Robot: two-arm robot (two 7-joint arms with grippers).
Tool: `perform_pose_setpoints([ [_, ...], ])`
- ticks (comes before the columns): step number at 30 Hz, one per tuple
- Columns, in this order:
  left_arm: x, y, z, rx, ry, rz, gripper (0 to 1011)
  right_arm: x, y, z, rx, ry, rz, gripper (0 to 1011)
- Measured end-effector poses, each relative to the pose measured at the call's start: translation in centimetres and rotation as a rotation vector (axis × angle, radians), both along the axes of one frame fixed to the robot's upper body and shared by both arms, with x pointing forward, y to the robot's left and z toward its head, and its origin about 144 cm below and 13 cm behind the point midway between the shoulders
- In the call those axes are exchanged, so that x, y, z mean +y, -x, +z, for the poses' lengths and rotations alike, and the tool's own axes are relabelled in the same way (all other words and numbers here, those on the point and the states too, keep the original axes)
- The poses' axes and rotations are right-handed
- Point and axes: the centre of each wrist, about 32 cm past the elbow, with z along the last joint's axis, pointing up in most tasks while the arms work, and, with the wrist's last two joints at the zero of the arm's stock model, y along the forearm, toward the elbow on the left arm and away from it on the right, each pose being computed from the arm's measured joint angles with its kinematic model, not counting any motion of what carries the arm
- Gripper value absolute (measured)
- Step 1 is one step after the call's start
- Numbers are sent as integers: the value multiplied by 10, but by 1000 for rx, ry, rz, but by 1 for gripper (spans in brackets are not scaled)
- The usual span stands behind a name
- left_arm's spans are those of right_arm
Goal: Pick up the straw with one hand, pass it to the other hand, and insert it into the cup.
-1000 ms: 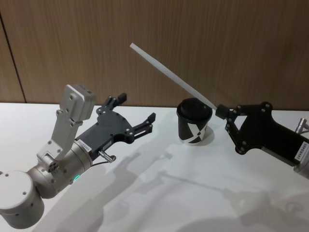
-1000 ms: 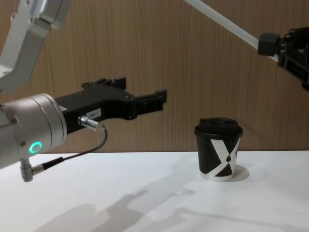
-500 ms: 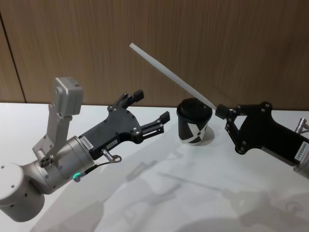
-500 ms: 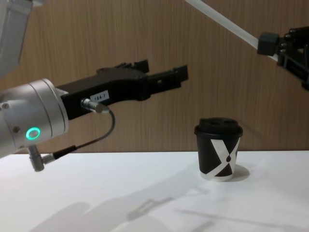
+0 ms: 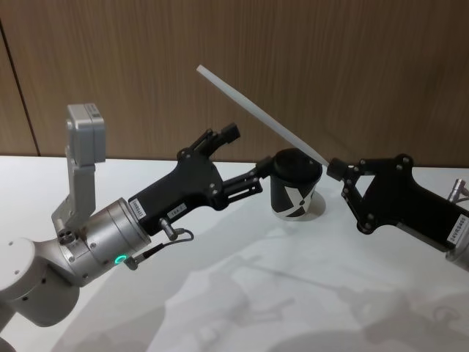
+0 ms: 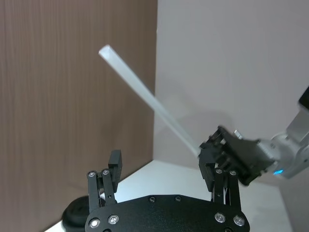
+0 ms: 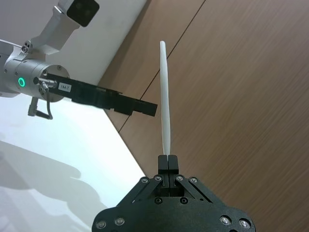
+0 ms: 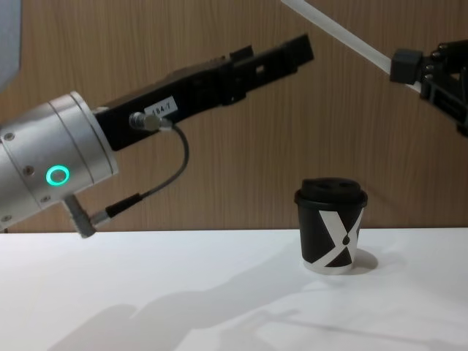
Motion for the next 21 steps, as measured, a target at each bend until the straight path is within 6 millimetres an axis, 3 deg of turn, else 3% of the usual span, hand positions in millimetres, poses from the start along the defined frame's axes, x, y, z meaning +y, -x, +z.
perform_pose_setpoints([
  [21,-11,-7,-4,31,178,-54,1000,0,0,0,0,0,0,6],
])
